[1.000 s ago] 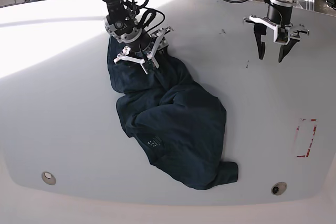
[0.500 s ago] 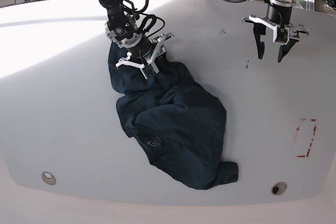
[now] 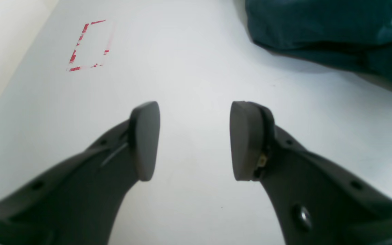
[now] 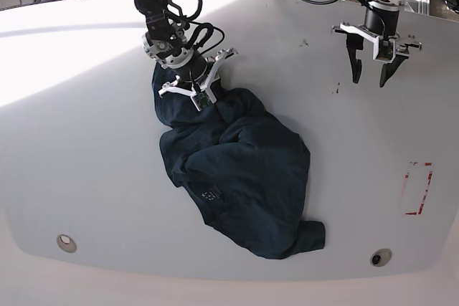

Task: Fold the T-shirt properly
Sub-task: 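Lift and drag the gripped fabric with the right gripper, spreading the shirt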

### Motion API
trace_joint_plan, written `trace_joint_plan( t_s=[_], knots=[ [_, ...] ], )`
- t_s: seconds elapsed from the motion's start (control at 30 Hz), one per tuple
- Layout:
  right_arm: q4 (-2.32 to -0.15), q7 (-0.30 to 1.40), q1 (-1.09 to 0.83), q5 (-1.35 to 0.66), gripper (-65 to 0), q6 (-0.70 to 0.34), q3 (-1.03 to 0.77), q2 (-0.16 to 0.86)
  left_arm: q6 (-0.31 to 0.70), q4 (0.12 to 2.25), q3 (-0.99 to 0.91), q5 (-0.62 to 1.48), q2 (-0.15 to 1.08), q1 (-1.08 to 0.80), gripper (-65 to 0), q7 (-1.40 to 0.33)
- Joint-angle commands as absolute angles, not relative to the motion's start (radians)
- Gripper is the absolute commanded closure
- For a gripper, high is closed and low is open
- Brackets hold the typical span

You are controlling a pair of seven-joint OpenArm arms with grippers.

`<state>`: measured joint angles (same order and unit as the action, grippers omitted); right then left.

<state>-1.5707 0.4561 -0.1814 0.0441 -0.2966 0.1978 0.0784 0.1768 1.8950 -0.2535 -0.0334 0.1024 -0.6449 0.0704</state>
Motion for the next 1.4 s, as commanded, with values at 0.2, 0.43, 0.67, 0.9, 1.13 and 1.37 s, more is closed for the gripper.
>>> trace_joint_plan(
  t_s=[0.2,0.43,0.67,0.9,1.13,1.37],
  knots=[
    [-1.742,0.538,-0.221,0.068,0.0,-0.296,0.241,0.082,0.173,1.916,-0.264,-0.031,0.108,-0.643,-30.4,0.088],
    [-1.863,0.547,-0.228,0.05,-0.1,-0.297,0.347,0.086,0.173,1.912,-0.269,-0.033,0.109,-0.639,-30.2,0.083],
    [-1.92,0.545,-0.23,0.046,-0.1,-0.296,0.42,0.096,0.171,1.91,-0.272,-0.033,0.109,-0.64,-30.2,0.085],
    [-1.966,0.542,-0.235,0.047,-0.4,-0.302,0.474,0.116,0.173,1.91,-0.271,-0.03,0.107,-0.641,-30.3,0.075],
    [-2.022,0.531,-0.248,0.049,-0.4,-0.303,0.425,0.111,0.172,1.907,-0.269,-0.03,0.106,-0.633,-30.6,0.073],
    [-2.067,0.53,-0.276,0.068,-0.2,-0.3,0.344,0.096,0.172,1.906,-0.269,-0.028,0.104,-0.624,-30.8,0.07]
  ],
)
